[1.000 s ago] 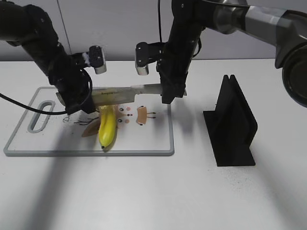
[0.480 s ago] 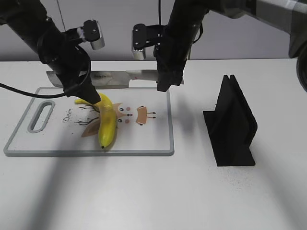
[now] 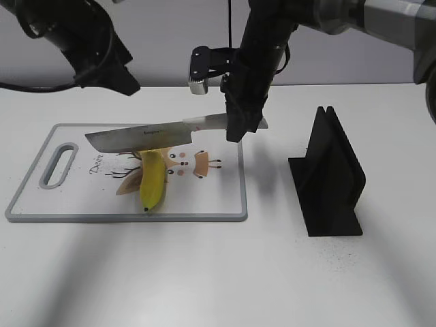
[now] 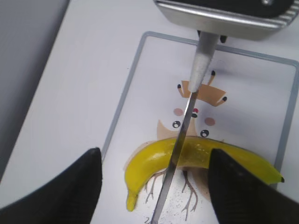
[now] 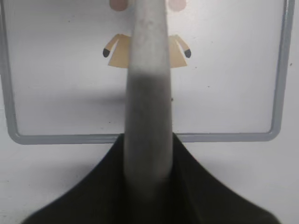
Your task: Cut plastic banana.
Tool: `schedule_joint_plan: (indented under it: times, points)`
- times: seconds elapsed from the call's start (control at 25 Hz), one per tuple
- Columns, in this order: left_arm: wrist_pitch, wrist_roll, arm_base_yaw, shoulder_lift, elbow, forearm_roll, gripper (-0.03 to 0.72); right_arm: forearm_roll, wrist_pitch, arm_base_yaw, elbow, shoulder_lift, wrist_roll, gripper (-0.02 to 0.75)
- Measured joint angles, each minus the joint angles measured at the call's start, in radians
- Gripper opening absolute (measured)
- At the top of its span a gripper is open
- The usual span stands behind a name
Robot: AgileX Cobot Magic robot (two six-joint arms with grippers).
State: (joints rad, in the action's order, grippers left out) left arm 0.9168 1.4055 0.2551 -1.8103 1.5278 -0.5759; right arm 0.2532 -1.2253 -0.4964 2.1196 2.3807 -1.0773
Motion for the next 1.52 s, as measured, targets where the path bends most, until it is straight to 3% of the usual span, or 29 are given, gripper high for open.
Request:
schedule_joint_plan:
  times: [0.16,0.52,0.96,1.2,1.52]
  points:
    - [-0.015,-0.120,0.002,0.074,0.000,0.062,0.654,0.000,0.001,0.000,-0.007,-0.050,0.109,0.162]
    - [0.016,-0.591,-0.025,0.192,-0.001,0.221,0.627,-0.002,0.002,0.000,-0.154,-0.261,0.196,0.162]
    - [0.291,-1.145,-0.028,0.293,-0.001,0.601,0.606,-0.063,-0.001,0.000,-0.194,-0.406,0.701,0.162]
    - [0.301,-1.300,-0.028,0.344,-0.001,0.621,0.594,-0.066,-0.002,0.000,-0.203,-0.516,0.931,0.161]
    - [0.301,-1.343,-0.028,0.526,-0.110,0.613,0.591,-0.065,-0.002,0.000,-0.412,-0.727,1.086,0.161]
